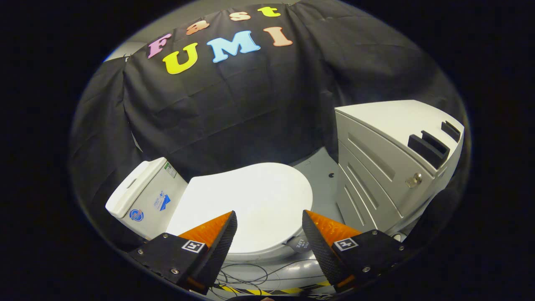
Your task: Open the toilet lid.
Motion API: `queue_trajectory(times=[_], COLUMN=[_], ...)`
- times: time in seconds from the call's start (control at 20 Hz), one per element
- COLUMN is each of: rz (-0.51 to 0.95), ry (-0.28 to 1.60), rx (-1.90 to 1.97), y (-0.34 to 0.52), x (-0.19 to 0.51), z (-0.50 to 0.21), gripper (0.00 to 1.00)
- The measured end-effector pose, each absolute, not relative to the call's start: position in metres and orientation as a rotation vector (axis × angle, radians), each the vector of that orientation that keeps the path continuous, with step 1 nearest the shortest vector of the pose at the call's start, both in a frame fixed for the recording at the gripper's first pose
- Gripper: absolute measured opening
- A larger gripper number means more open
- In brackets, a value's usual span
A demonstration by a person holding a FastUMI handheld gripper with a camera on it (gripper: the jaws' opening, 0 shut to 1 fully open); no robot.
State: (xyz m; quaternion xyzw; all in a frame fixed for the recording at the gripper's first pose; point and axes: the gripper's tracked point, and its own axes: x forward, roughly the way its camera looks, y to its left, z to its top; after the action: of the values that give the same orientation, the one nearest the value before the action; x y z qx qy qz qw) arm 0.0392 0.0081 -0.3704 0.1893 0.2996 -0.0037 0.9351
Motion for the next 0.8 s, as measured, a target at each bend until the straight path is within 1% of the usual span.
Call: queue_trajectory(times=[0.4,0.6,0.8], rz=[-0.144,-0.238,-0.27], ry=[0.672,0.695,0.723], rx=[0.588,0.657,0.786], y=[-0.019,-0.035,-0.032], x=[0.024,0.014,0.007], z=[-0.408,-0.43,-0.448], gripper=[0.96,0.96,0.95])
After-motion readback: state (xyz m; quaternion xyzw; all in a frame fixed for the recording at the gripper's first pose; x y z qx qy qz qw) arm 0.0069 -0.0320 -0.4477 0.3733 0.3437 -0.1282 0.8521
